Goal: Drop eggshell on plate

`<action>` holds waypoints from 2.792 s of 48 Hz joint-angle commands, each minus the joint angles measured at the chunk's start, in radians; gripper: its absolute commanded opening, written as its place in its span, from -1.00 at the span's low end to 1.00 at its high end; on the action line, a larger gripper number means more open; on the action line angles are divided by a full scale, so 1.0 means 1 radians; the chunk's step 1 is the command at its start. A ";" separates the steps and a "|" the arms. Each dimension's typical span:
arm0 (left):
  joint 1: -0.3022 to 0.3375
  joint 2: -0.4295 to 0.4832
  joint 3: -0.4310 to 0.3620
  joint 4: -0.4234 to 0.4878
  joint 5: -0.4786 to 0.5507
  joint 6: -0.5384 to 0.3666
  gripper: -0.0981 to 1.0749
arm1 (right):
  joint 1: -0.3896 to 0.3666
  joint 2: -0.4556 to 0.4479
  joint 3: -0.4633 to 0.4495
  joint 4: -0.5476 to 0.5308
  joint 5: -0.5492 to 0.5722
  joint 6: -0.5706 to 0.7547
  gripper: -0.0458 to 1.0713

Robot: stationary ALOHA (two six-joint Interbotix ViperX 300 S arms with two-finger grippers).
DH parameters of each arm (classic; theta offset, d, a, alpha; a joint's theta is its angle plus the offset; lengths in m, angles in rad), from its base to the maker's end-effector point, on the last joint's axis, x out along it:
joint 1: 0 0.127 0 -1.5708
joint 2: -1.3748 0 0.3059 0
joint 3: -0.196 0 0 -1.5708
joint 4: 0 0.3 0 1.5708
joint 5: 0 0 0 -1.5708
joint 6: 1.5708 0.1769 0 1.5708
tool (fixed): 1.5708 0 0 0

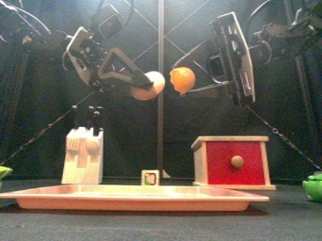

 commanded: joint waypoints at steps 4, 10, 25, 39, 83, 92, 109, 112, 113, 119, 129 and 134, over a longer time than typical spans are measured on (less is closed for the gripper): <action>-0.003 -0.037 0.012 0.002 -0.006 -0.002 0.07 | 0.043 0.014 -0.029 0.006 -0.005 -0.003 0.56; -0.003 -0.058 0.029 0.000 -0.006 -0.002 0.07 | 0.044 0.044 -0.031 0.012 0.006 -0.002 0.56; -0.003 -0.104 0.057 0.000 -0.006 -0.002 0.07 | 0.054 0.130 -0.048 0.005 0.160 -0.003 0.57; 0.000 -0.089 0.054 0.002 -0.006 0.000 0.07 | 0.044 0.221 -0.089 0.005 0.285 -0.003 0.57; -0.003 -0.067 0.054 -0.002 -0.006 -0.002 0.07 | -0.015 0.267 -0.153 -0.048 0.374 -0.003 0.81; -0.003 -0.055 0.051 -0.002 -0.006 -0.002 0.07 | -0.014 0.264 -0.181 -0.077 0.482 -0.003 0.81; -0.002 -0.049 0.044 0.000 -0.006 0.000 0.07 | -0.015 0.261 -0.218 -0.106 0.525 -0.003 0.80; -0.002 -0.049 0.044 0.000 -0.006 0.000 0.07 | -0.015 0.259 -0.219 -0.107 0.525 -0.003 0.80; -0.002 -0.049 0.044 0.000 -0.006 0.000 0.07 | -0.015 0.259 -0.219 -0.106 0.526 -0.003 0.80; 0.000 -0.048 0.043 0.002 -0.006 0.000 0.07 | -0.023 0.259 -0.222 -0.110 0.525 -0.003 0.80; -0.002 -0.049 0.040 0.002 -0.006 -0.002 0.07 | -0.026 0.187 -0.225 -0.120 0.525 -0.005 0.79; -0.003 -0.049 0.040 0.000 -0.006 -0.002 0.07 | -0.028 0.118 -0.215 -0.138 0.522 -0.003 0.79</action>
